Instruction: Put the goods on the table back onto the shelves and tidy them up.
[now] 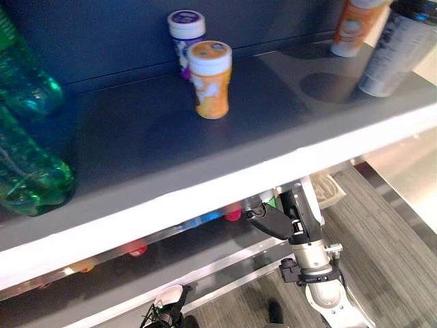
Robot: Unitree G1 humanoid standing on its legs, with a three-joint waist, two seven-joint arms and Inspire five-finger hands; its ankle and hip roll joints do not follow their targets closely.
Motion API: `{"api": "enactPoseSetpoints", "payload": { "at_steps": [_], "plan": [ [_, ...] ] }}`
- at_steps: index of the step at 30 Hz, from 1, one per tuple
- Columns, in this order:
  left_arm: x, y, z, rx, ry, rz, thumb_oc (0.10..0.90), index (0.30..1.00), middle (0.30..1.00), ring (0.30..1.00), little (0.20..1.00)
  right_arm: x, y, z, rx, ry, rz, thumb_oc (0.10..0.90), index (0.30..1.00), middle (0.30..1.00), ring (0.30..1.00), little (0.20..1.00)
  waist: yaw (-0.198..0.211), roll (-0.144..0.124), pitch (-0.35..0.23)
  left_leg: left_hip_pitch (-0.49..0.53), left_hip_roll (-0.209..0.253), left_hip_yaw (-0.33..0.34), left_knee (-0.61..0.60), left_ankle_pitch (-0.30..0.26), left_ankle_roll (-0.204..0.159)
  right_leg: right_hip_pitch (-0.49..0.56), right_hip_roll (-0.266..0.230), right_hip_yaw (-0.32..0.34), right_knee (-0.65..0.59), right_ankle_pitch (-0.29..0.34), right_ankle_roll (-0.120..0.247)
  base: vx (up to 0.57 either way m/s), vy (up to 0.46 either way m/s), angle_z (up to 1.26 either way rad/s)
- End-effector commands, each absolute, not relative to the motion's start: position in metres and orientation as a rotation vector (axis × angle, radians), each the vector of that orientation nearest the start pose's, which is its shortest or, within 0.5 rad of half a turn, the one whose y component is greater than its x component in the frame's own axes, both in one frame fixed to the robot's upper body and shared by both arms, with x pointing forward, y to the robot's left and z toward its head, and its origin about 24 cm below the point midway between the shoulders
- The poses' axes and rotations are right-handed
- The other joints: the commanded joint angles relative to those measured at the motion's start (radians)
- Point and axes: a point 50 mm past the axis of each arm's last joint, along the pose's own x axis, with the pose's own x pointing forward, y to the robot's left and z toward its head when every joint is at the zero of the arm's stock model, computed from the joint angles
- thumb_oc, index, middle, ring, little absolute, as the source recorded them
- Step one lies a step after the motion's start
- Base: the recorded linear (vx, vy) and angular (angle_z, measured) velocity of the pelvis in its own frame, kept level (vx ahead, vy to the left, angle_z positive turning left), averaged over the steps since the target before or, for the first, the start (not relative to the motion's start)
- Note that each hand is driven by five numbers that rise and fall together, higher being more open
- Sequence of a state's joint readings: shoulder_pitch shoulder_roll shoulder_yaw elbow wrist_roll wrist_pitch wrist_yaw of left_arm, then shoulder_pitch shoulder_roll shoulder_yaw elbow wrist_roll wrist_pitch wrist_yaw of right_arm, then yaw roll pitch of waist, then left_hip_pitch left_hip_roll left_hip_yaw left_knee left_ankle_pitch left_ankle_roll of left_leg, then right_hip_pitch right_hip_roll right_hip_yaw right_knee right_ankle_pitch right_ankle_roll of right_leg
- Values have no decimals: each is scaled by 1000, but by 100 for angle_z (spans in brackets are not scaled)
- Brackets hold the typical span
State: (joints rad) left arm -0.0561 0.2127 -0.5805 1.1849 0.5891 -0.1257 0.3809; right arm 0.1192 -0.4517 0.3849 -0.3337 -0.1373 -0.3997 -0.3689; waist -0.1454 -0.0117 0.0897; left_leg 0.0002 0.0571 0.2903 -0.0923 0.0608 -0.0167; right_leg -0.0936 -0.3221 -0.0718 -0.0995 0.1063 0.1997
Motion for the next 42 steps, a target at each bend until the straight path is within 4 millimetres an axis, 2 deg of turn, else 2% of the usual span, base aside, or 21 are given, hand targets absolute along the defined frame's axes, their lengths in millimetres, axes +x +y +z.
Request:
{"api": "enactPoseSetpoints", "payload": {
  "at_steps": [1, 8, 9, 12, 14, 16, 17, 19, 20, 22, 23, 24, 25, 26, 29, 30, 31, 34, 37, 39, 42],
  "plan": [
    [136, 177, -145, 1127, 605, -420, 800, 900, 900, 900, 900, 187, -128, 162, -235, -877, 180, 400, 300, 300, 300, 300, 12, -12, -58, 71, 98, 67, 5, -93, -76, 66, 8, 42, 12, 45, 36, 14, 2, 23],
    [138, 177, -143, 1125, 594, -425, 800, 900, 900, 900, 900, 189, -120, 157, -205, -847, 232, 400, 300, 300, 300, 300, 21, -22, -59, 80, 114, 60, 5, -90, -81, 79, 22, 28, 13, 36, 31, -2, -77, -15],
    [132, 184, -145, 1111, 639, -386, 800, 900, 900, 900, 900, 192, -120, 159, -199, -855, 236, 400, 300, 300, 300, 300, 26, -21, -49, 83, 144, 51, 5, -75, -92, 87, 48, 26, 31, 5, 15, -27, -273, 2],
    [129, 189, -146, 1108, 662, -366, 800, 900, 900, 900, 900, 193, -119, 161, -198, -867, 243, 400, 300, 300, 300, 300, 30, -20, -36, 83, 171, 44, 5, -60, -102, 84, 72, 29, 57, -27, -1, -39, -194, 5],
    [128, 196, -146, 1102, 684, -317, 800, 900, 900, 900, 900, 192, -115, 164, -176, -895, 274, 400, 300, 300, 300, 300, 53, -14, -1, 42, 227, 17, 5, -2, -133, 90, 118, 14, 67, -70, -27, -158, -337, 5],
    [128, 197, -146, 1094, 692, -304, 800, 900, 900, 900, 900, 192, -113, 165, -173, -904, 287, 400, 300, 300, 300, 300, 62, -8, 5, 9, 247, 1, 5, 37, -143, 85, 136, 1, 59, -72, -37, -223, -276, 27],
    [132, 195, -145, 1094, 678, -293, 800, 900, 900, 900, 900, 194, -111, 167, -178, -926, 303, 400, 300, 300, 300, 300, 76, 7, 23, -64, 283, -24, 5, 111, -177, 80, 166, -35, 41, -83, -49, -257, -269, 34],
    [133, 192, -145, 1097, 665, -307, 800, 900, 900, 900, 900, 195, -111, 167, -184, -927, 299, 400, 300, 300, 300, 300, 69, 10, 21, -86, 288, -17, 5, 119, -172, 73, 171, -57, 36, -84, -55, -241, -167, 54],
    [133, 184, -145, 1119, 635, -374, 800, 900, 900, 900, 900, 197, -112, 166, -195, -926, 298, 400, 300, 300, 300, 300, 58, 5, 18, -51, 264, 30, 22, 72, -142, 63, 164, -79, 37, -72, -62, -268, -134, 88],
    [138, 172, -142, 1176, 547, -491, 800, 900, 900, 900, 900, 196, -115, 167, -192, -924, 308, 400, 300, 300, 300, 300, 30, -2, 22, -9, 186, 16, 157, -65, -123, 43, 148, -89, 35, -34, -74, -304, -66, 41],
    [141, 170, -141, 1186, 529, -510, 800, 900, 900, 900, 900, 195, -117, 166, -187, -917, 304, 400, 300, 300, 300, 300, 18, -2, 21, 2, 160, 5, 201, -100, -118, 33, 145, -93, 37, -22, -77, -229, 3, -7],
    [141, 170, -141, 1187, 529, -510, 800, 900, 900, 900, 900, 195, -117, 166, -186, -918, 304, 400, 300, 300, 300, 300, 16, -4, 20, -5, 157, 2, 206, -99, -115, 30, 142, -95, 37, -18, -77, -163, 79, 14],
    [142, 168, -142, 1202, 521, -534, 800, 900, 900, 900, 900, 194, -120, 164, -188, -905, 300, 400, 300, 300, 300, 300, -10, 4, 13, 44, 121, -1, 220, -157, -108, 19, 144, -102, 44, -2, -76, -126, 139, 24],
    [142, 164, -142, 1220, 509, -554, 800, 900, 900, 900, 900, 193, -122, 163, -200, -901, 282, 400, 300, 300, 300, 300, -36, 13, 5, 75, 105, 20, 196, -180, -91, 9, 139, -117, 55, 5, -70, -108, 141, 56],
    [142, 158, -143, 1220, 500, -578, 800, 900, 900, 900, 900, 192, -128, 161, -228, -879, 259, 400, 300, 300, 300, 300, -61, 36, -12, 139, 81, 50, 91, -180, -72, -8, 132, -126, 68, 22, -56, -110, 224, 61],
    [141, 153, -143, 1225, 487, -599, 800, 900, 900, 900, 900, 190, -131, 158, -253, -868, 233, 400, 300, 300, 300, 300, -74, 40, -21, 154, 43, 39, 9, -165, -56, -42, 114, -118, 73, 52, -37, -151, 289, 31],
    [141, 153, -144, 1225, 488, -600, 800, 900, 900, 900, 900, 190, -131, 158, -254, -867, 233, 400, 300, 300, 300, 300, -73, 43, -21, 156, 45, 39, 11, -171, -56, -40, 115, -117, 74, 48, -35, -170, 263, 34],
    [141, 152, -144, 1215, 500, -592, 800, 900, 900, 900, 900, 191, -133, 155, -276, -849, 188, 400, 300, 300, 300, 300, -80, 20, -15, 145, -11, 45, 5, -186, -29, -80, 76, -91, 53, 138, 2, -200, 201, 8],
    [132, 157, -148, 1225, 535, -600, 800, 900, 900, 900, 900, 192, -129, 156, -302, -865, 183, 400, 300, 300, 300, 300, -70, 5, -2, 145, -34, 69, 5, -190, -17, -88, 56, -104, 35, 182, 21, -174, 148, 7],
    [128, 161, -150, 1233, 565, -601, 800, 900, 900, 900, 900, 193, -125, 157, -290, -874, 197, 400, 300, 300, 300, 300, -63, 3, 18, 146, -35, 92, 5, -185, -7, -94, 52, -117, 55, 186, 32, -182, 89, -24],
    [125, 167, -151, 1226, 598, -580, 800, 900, 900, 900, 900, 194, -123, 155, -287, -860, 208, 400, 300, 300, 300, 300, -57, 10, 29, 129, -30, 99, 5, -169, 2, -78, 59, -128, 112, 131, 12, -161, 54, -21]
  ]
}}
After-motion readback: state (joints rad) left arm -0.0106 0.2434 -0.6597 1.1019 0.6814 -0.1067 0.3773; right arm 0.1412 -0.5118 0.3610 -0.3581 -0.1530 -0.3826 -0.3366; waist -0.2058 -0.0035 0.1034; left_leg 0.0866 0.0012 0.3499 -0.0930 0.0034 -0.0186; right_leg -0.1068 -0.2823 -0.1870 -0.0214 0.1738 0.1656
